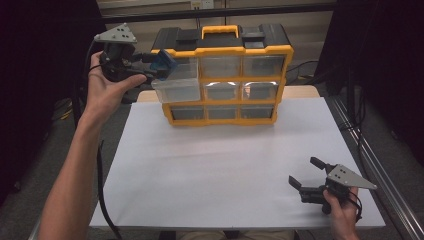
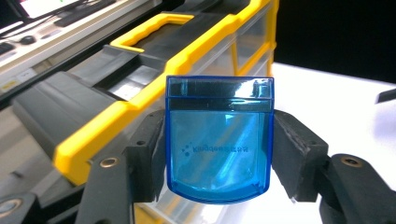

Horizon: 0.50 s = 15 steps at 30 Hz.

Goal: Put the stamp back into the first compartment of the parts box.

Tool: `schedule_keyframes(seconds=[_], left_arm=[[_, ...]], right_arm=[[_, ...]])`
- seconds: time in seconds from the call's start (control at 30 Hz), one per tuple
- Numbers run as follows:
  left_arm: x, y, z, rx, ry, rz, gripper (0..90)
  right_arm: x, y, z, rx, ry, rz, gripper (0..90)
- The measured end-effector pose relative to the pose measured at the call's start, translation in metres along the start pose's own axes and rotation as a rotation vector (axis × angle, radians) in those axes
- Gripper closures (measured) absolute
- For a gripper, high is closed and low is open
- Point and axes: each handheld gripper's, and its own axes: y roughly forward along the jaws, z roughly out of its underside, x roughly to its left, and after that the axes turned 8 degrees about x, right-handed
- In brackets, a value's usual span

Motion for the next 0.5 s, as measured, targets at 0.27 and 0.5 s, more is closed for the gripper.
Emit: schedule_keyframes(seconds=[0.27,0.5], left_arm=[[0.01,0.013,-0.021,0.099,0.013,0.0,41.6],[0.015,0.024,-0.034,0.163,0.029,0.021,41.6]], right_arm=[[0.0,0.001,0.0,0.007,0.002,-0.003,0.1],[0.0,0.0,0.001,0.009,0.007,-0.004,0.1]])
